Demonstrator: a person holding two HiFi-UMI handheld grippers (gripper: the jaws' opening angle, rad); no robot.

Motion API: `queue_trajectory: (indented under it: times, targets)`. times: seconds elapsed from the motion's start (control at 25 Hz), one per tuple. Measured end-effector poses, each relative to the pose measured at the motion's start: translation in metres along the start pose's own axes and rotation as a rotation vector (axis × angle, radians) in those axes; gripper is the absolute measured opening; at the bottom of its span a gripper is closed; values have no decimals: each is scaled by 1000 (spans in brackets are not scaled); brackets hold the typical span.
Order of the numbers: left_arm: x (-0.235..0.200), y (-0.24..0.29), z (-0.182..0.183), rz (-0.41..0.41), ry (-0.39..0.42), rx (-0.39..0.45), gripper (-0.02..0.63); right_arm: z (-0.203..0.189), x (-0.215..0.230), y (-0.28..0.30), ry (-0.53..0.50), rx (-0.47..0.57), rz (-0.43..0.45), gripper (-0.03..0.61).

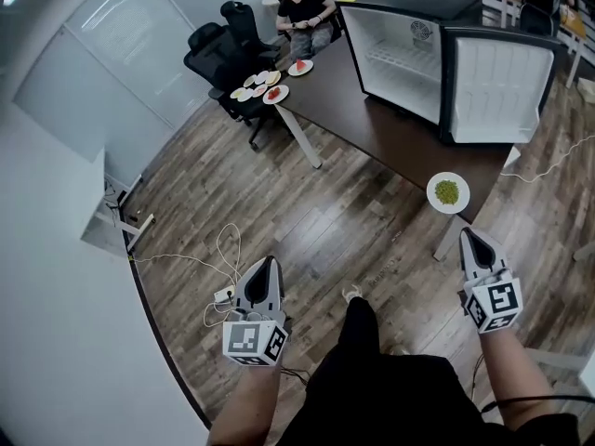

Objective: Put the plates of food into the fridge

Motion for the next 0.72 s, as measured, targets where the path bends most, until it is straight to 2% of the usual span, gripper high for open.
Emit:
queue_trajectory:
  times: [0.24,0.4,0.72]
  targets:
    - [-17,90,13,-112,31,79,6,-7,19,28,6,19,-87,5]
    - [-37,146,13,-144,-11,112,6,-2,27,60,28,15,-160,5]
    - [-59,250,7,-319,-22,83,6,-12,21,135,18,-45,-241,5]
Point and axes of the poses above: the fingertips, and each gripper's own axes: y forward along the fingers, x to its right, z out of its top, the point moved 4 cm from there along -y, backward along the fingers, and after that the axes turned 9 degrees about y, right-handed, at the moved point
